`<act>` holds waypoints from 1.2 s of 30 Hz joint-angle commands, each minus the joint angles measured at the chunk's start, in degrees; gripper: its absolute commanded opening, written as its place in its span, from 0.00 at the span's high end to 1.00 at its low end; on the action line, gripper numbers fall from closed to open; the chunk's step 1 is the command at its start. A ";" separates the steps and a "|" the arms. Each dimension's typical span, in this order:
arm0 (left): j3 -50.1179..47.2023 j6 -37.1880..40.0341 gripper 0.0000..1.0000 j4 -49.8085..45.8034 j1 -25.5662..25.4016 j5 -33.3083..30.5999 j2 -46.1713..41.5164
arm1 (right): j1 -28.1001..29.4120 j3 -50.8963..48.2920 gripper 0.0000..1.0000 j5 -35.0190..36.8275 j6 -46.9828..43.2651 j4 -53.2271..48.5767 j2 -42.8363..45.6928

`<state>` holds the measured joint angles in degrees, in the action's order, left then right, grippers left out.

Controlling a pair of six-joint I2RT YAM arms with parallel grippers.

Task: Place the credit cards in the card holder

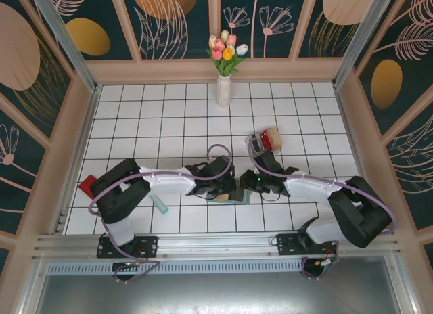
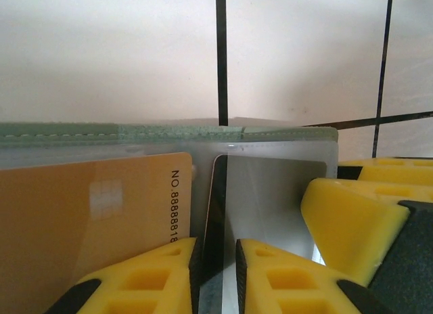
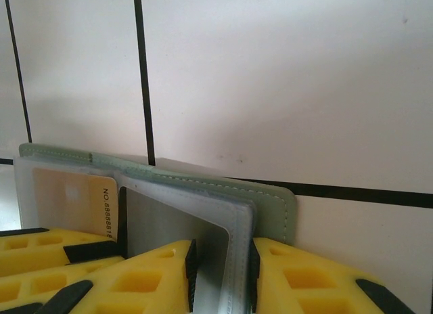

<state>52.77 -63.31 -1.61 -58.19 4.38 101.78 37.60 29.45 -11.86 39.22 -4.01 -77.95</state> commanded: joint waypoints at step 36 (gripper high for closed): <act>-7.66 0.24 0.56 8.71 -0.52 -1.76 -11.16 | 0.19 3.30 0.62 7.48 -1.37 -8.69 5.66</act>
<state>45.93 -64.47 7.27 -58.30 4.86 92.14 37.60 30.68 -7.05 39.18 -8.80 -73.65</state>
